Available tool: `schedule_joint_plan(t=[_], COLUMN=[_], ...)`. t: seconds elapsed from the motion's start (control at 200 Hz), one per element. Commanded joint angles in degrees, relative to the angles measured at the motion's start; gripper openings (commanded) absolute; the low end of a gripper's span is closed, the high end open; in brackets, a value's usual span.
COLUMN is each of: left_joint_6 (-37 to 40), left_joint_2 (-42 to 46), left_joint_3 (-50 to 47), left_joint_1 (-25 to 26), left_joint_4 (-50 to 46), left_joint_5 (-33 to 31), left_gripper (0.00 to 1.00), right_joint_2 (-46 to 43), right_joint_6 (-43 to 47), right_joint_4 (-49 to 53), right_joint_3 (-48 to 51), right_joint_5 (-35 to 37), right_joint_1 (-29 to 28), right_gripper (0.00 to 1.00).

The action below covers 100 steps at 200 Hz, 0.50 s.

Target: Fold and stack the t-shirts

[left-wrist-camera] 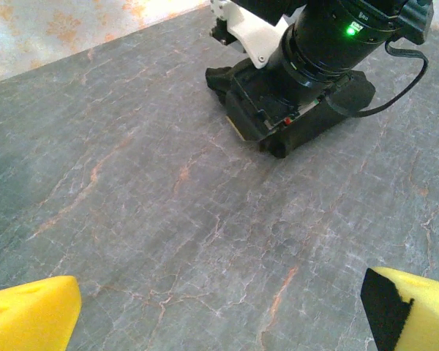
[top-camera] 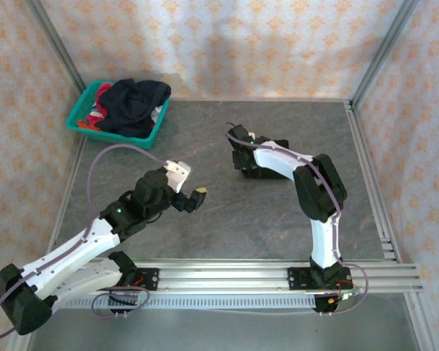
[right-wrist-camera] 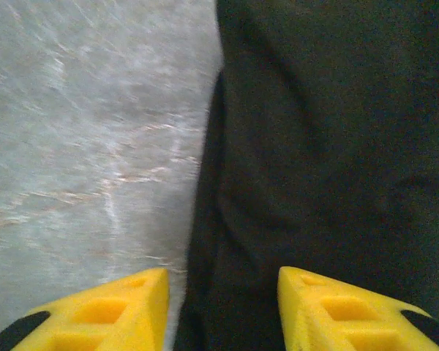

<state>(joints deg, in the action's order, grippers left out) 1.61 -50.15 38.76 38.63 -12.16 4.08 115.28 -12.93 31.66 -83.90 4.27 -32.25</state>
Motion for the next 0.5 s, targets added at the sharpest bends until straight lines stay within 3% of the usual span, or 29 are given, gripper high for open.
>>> schedule_joint_plan(t=[0.0,0.12,0.315,0.495], left_joint_6=[0.55,0.33,0.68,0.77], left_joint_2=[1.83,2.51,2.68,2.35], left_joint_3=[-1.35,-1.65,-0.97,-0.55], left_joint_1=[0.44,0.45,0.47,0.46], left_joint_4=[1.07,0.92,-0.38,0.08], left_joint_5=[-0.81,-1.23,-1.7,-1.29], left_gripper=[1.0,1.0,1.0,1.0], right_joint_2=[1.69,1.37,0.9,2.55], right_joint_6=[6.27,16.19,29.19,34.6], right_joint_4=[7.58,7.77,9.77,6.21], right_joint_3=[-3.3,-2.93,-3.47,-4.27], right_joint_5=[1.63,-1.22,-1.18,1.26], right_joint_1=[2.98,5.56,10.59,17.15], right_gripper=[0.22,0.08,0.08,0.09])
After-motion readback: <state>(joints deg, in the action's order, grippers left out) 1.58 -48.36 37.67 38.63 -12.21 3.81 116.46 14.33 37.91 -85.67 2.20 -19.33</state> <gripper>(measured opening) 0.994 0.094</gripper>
